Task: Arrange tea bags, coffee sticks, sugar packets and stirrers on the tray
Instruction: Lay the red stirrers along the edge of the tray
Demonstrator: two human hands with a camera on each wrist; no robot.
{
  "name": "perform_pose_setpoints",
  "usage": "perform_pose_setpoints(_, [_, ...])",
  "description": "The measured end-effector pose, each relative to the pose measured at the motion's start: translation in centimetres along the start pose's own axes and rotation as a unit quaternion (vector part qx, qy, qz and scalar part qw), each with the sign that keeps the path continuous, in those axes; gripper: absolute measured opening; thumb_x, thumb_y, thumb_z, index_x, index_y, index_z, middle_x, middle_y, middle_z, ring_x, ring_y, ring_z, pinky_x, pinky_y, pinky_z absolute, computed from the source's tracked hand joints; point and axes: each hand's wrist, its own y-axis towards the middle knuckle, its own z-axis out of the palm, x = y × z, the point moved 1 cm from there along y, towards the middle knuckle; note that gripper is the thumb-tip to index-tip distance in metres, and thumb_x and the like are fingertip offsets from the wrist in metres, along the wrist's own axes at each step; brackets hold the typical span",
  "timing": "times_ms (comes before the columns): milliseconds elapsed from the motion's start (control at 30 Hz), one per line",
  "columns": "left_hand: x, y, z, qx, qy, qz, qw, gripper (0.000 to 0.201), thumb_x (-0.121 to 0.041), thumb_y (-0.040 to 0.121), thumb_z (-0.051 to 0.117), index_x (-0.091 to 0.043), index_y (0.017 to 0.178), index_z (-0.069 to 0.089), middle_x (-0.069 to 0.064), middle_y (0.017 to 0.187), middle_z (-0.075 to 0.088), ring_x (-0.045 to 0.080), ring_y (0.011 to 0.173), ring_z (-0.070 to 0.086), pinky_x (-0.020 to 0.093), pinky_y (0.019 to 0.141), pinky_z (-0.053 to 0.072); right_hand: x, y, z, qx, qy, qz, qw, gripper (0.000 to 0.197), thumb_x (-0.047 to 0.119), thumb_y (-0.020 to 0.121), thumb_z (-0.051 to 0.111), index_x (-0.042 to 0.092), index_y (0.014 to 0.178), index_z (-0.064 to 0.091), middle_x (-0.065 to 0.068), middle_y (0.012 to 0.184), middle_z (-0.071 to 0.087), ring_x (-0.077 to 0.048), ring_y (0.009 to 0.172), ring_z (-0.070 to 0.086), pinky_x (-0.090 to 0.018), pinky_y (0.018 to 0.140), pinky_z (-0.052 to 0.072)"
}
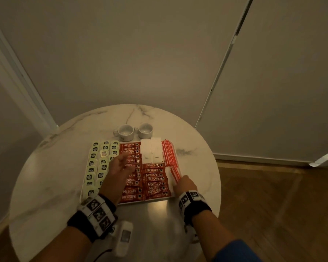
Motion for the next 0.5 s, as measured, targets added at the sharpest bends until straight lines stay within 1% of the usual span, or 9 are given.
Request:
perform_pose_setpoints(67, [0.6, -0.7, -0.3, 0.008, 0.044, 0.02, 0.999, 0.036, -0.019, 0.089, 0.062, -0.047, 0.109, 0.053, -0.003, 0.134, 0.046, 0.018, 0.119, 0.053, 0.042, 0.089, 0.053, 0.0, 0.5, 0.2, -0.006, -0.007, 0.011, 1.0, 0.022, 0.028, 0.099, 0.039, 0.012, 0.111, 0.048, -0.01, 0.114, 0.062, -0.026, 0.102, 0.062, -0.037, 0.089, 0.052])
perform_pose_setpoints(100, [1.0, -1.0, -0.4, 0.01, 0.066, 0.031, 0.997, 0.038, -0.014, 0.091, 0.059, -0.047, 0.109, 0.052, -0.004, 0.132, 0.044, 0.014, 0.116, 0.052, 0.037, 0.085, 0.054, 0.1, 0.7, 0.3, -0.007, -0.009, 0.013, 1.0, 0.023, 0.028, 0.099, 0.037, 0.012, 0.114, 0.046, -0.01, 0.115, 0.061, -0.027, 0.102, 0.062, -0.038, 0.089, 0.052])
perform_pose_setpoints(133, [1.3, -1.2, -0.5, 0.011, 0.081, 0.04, 0.996, 0.039, -0.011, 0.092, 0.058, -0.046, 0.109, 0.051, -0.004, 0.131, 0.043, 0.011, 0.114, 0.051, 0.035, 0.083, 0.053, 0.2, 0.9, 0.4, -0.008, -0.014, 0.012, 1.0, 0.024, 0.027, 0.099, 0.036, 0.012, 0.116, 0.044, -0.01, 0.115, 0.061, -0.028, 0.103, 0.062, -0.038, 0.088, 0.051])
perform_pose_setpoints(233, [1.7, -1.7, -1.0, 0.015, 0.11, 0.052, 0.992, 0.038, -0.008, 0.092, 0.058, -0.039, 0.114, 0.053, -0.002, 0.13, 0.04, 0.008, 0.115, 0.048, 0.036, 0.088, 0.052, 0.6, 1.1, 0.7, -0.018, -0.027, 0.006, 0.999, 0.025, 0.027, 0.097, 0.037, 0.013, 0.118, 0.04, -0.01, 0.112, 0.062, -0.028, 0.1, 0.063, -0.038, 0.086, 0.052])
perform_pose_setpoints(300, [1.7, -1.9, -1.2, 0.014, 0.126, 0.06, 0.99, 0.037, -0.007, 0.092, 0.057, -0.034, 0.116, 0.052, -0.003, 0.128, 0.039, 0.001, 0.11, 0.047, 0.032, 0.087, 0.05, 0.9, 1.3, 1.2, -0.025, -0.026, 0.004, 0.999, 0.026, 0.03, 0.097, 0.039, 0.014, 0.118, 0.04, -0.01, 0.114, 0.061, -0.027, 0.1, 0.063, -0.039, 0.086, 0.053])
perform_pose_setpoints(333, [1.7, -1.8, -1.3, 0.012, 0.13, 0.064, 0.989, 0.036, -0.006, 0.092, 0.057, -0.033, 0.116, 0.053, -0.003, 0.127, 0.038, -0.001, 0.108, 0.046, 0.031, 0.087, 0.05, 1.1, 1.4, 1.3, -0.031, -0.026, 0.004, 0.999, 0.026, 0.031, 0.097, 0.04, 0.015, 0.117, 0.04, -0.01, 0.115, 0.059, -0.026, 0.101, 0.062, -0.038, 0.086, 0.053])
perform_pose_setpoints(433, [1.4, -1.6, -1.3, 0.016, 0.139, 0.071, 0.988, 0.035, -0.006, 0.091, 0.057, -0.033, 0.114, 0.053, -0.003, 0.125, 0.037, -0.003, 0.107, 0.044, 0.034, 0.091, 0.049, 1.4, 1.6, 1.7, -0.047, -0.034, 0.006, 0.998, 0.025, 0.032, 0.096, 0.044, 0.016, 0.115, 0.042, -0.008, 0.117, 0.053, -0.027, 0.103, 0.06, -0.04, 0.09, 0.052])
perform_pose_setpoints(500, [1.5, -1.3, -1.2, 0.021, 0.166, 0.079, 0.983, 0.035, -0.007, 0.091, 0.058, -0.034, 0.112, 0.053, -0.003, 0.125, 0.037, -0.002, 0.108, 0.043, 0.031, 0.09, 0.047, 1.5, 1.6, 1.6, -0.047, -0.041, 0.007, 0.998, 0.029, 0.035, 0.094, 0.048, 0.016, 0.115, 0.042, -0.008, 0.117, 0.05, -0.028, 0.104, 0.06, -0.042, 0.09, 0.052])
